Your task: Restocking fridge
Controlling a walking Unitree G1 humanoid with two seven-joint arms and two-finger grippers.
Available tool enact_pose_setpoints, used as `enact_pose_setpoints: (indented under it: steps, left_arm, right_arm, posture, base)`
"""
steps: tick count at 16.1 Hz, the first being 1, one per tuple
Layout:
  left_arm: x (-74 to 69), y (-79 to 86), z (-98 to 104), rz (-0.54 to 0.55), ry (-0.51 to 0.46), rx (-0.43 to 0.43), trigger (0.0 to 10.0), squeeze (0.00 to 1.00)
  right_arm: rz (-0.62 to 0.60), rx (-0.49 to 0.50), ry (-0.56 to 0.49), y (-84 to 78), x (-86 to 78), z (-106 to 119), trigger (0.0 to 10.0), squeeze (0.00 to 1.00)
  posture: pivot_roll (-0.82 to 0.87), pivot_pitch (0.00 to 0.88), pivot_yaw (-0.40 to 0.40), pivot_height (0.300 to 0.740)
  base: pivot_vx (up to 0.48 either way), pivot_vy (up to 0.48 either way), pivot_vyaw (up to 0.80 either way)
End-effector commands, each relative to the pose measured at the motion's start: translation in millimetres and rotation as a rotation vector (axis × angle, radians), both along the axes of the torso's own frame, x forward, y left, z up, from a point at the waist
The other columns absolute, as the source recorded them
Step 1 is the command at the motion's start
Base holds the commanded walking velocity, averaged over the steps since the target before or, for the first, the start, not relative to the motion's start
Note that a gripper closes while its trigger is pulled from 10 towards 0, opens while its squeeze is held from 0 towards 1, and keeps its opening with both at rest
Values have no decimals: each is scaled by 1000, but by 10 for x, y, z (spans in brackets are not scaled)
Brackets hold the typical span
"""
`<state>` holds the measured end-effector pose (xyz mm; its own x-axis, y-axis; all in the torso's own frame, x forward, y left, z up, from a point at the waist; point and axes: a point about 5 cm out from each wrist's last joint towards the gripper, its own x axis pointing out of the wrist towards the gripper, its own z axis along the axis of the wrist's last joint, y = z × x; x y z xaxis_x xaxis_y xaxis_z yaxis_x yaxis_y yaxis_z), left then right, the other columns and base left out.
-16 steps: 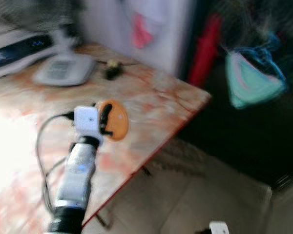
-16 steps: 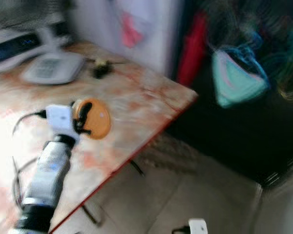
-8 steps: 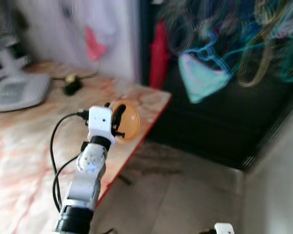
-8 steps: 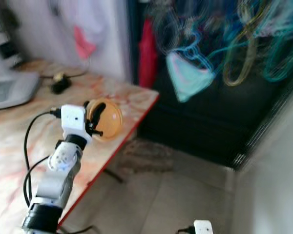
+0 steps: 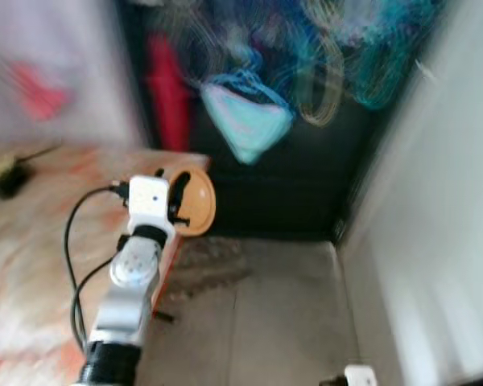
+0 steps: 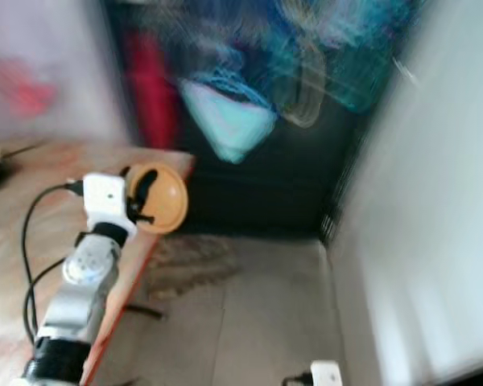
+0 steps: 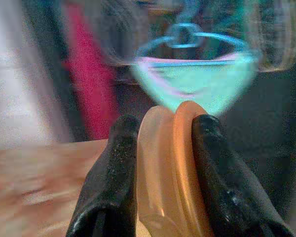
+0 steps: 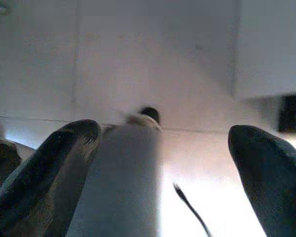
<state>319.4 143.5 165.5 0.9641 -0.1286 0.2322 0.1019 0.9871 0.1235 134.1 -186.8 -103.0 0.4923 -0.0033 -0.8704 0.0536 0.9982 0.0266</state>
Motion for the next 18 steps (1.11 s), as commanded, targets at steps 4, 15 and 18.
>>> enact_pose_setpoints:
  steps: [4,15,18]
  left_arm:
    - [7,18,-29,-15,5,20,10000,0]
    - [71,124,-264,-2,74,64,10000,0]
    - [63,183,-356,19,106,72,10000,0]
  right_arm:
    - [-22,6,0,11,1,-2,10000,0]
    - [-35,2,2,42,-16,-11,10000,0]
    - [-44,1,0,27,-15,-9,10000,0]
  posture:
    - [73,3,46,740]
    - [30,0,68,740]
    - [31,0,64,740]
  base:
    - [0,0,-738]
    - [0,0,-739]
    - [0,0,-738]
